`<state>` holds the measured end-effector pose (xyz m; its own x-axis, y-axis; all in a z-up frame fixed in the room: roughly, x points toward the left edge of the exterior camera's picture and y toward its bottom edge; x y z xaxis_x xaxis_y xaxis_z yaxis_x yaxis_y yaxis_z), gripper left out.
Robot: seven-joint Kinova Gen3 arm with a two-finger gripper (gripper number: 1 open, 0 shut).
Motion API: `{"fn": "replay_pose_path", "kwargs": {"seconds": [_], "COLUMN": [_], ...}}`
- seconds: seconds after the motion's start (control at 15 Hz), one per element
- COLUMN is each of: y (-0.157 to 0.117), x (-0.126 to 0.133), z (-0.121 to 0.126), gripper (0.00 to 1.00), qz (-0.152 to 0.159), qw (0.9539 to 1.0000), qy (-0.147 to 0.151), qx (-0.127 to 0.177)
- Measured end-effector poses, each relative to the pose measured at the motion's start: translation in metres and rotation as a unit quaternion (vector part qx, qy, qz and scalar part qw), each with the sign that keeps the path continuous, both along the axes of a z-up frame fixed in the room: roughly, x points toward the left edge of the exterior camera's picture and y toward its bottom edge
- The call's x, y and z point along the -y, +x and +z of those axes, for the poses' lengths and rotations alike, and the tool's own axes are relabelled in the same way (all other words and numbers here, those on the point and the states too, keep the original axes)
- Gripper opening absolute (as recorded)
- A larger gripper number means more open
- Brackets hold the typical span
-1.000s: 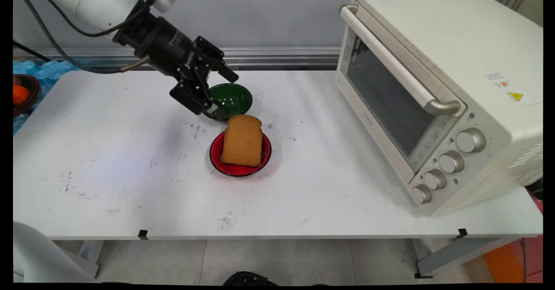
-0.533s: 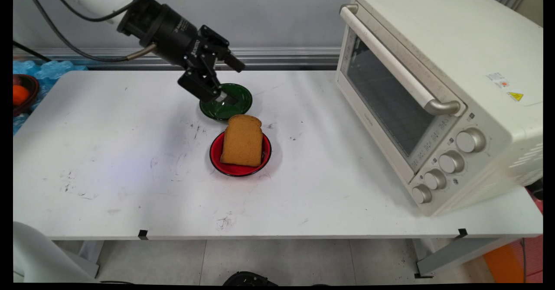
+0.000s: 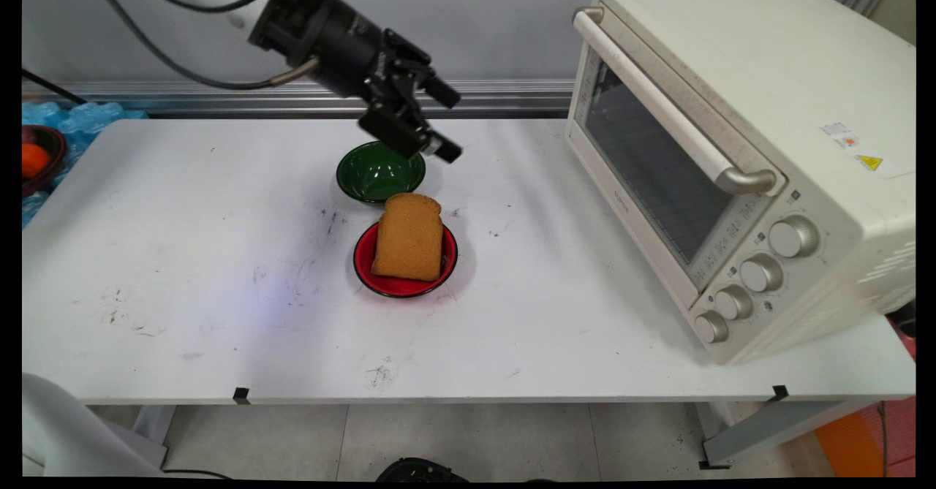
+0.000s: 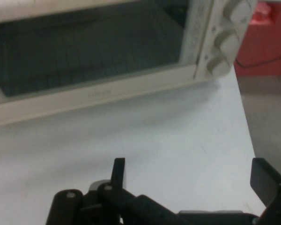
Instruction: Open the oven
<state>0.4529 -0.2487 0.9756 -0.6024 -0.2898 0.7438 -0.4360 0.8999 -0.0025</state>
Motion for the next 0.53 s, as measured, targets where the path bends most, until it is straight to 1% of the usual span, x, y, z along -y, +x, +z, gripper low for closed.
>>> {"fn": "replay_pose_path", "kwargs": {"seconds": [0.27,0.53], "y": [-0.020,-0.039], "x": [0.011,0.026], "z": [0.010,0.019], "gripper": [1.00,1.00], "qz": [0.025,0.055], "qw": [0.9995,0.9979], "qy": [0.000,0.001], "qx": [-0.018,-0.033]}}
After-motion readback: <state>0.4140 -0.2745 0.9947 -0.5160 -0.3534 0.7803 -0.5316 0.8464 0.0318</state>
